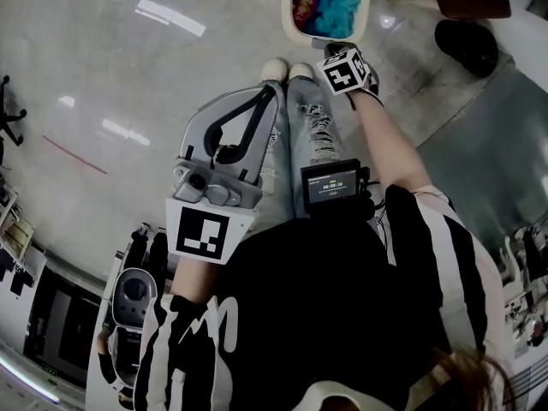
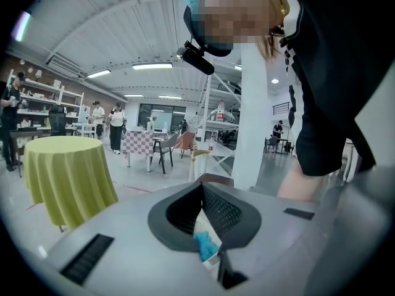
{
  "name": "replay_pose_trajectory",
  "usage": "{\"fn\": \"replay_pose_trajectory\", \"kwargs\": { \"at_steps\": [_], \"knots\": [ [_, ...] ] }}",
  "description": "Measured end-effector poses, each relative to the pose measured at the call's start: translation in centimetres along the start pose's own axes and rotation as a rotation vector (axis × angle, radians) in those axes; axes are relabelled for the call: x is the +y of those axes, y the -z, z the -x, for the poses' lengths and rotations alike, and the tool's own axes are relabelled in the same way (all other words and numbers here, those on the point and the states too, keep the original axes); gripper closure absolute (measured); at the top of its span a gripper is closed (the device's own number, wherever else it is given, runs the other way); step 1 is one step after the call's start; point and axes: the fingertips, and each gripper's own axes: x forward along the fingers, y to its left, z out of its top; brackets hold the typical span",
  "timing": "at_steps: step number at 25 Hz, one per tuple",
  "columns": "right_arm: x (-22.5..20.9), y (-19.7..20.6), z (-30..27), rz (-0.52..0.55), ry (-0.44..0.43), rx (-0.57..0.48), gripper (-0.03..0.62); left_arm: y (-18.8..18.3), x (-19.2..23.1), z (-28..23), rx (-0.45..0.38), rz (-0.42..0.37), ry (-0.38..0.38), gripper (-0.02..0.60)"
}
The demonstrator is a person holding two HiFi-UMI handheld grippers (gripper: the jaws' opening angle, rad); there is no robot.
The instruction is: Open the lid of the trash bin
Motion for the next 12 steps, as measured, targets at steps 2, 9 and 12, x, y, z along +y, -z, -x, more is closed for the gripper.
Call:
{"fn": "replay_pose_trajectory", "kwargs": {
  "at_steps": [2, 9, 12],
  "knots": [
    [-0.4, 0.2, 0.3, -0.034, -0.019, 0.012, 0.583, -0.3, -0.5, 0.0, -0.004, -0.006, 0.003, 0.574],
    [-0.4, 0.4, 2.1, -0.022, -0.022, 0.006, 0.583, -1.4, -0.7, 0.4, -0.017, -0.025, -0.004, 0.575],
    [0.2, -0.1, 3.1, 0.0, -0.022, -0.023, 0.583, -1.9, -0.7, 0.4, -0.025, -0.033, -0.006, 0.574]
  ]
}}
